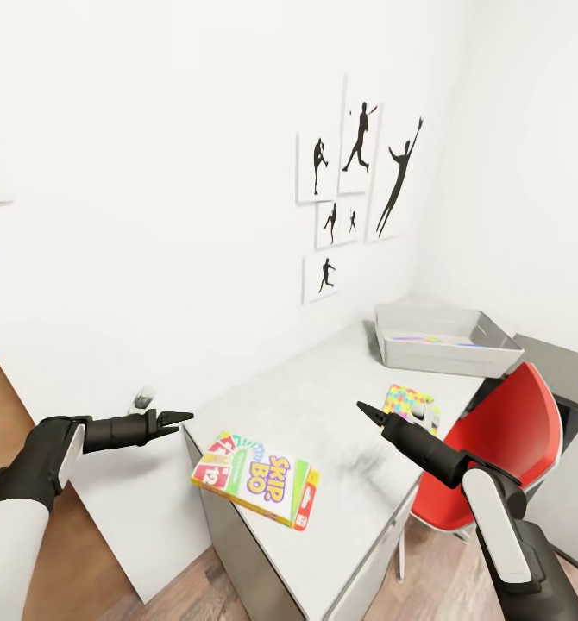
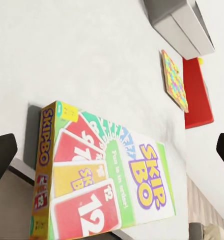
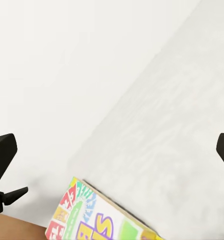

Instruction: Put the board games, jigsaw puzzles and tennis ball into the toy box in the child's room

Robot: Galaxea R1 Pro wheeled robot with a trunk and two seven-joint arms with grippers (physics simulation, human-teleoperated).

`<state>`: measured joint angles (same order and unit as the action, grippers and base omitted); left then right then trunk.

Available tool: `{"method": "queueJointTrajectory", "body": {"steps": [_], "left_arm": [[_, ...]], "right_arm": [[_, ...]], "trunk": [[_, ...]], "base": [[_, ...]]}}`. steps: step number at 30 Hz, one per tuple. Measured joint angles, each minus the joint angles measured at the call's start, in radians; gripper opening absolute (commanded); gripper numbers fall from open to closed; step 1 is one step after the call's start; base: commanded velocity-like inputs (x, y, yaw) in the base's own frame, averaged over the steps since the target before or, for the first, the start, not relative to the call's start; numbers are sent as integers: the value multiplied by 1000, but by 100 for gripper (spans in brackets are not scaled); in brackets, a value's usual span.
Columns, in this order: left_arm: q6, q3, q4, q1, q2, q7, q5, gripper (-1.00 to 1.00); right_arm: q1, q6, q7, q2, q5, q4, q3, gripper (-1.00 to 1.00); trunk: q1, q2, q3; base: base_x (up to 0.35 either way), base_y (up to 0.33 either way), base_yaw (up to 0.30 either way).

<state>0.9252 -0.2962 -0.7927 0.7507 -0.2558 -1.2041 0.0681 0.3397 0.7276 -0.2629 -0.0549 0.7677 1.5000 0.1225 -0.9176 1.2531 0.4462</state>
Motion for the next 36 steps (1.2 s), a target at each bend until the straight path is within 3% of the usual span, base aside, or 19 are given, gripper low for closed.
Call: {"method": "queueJointTrajectory", "body": {"steps": [17,27,36], "left_arm": [[0,-1,0,1,-2,0,0,100],[1,-1,0,2,-2,-2,-1,100],[1,0,0,2,-1,-1,-1,100]], "right_arm": [[0,-1,0,1,0,0,-1,100],[0,-1,0,1,0,0,-1,100],[0,-2,0,1,0,0,-1,100]], "trunk": [[-65,119,53],[-65,119,53],[-96,175,78]], "base": [[-117,46,0],[-23,9,0],[-1,1,0]]}}
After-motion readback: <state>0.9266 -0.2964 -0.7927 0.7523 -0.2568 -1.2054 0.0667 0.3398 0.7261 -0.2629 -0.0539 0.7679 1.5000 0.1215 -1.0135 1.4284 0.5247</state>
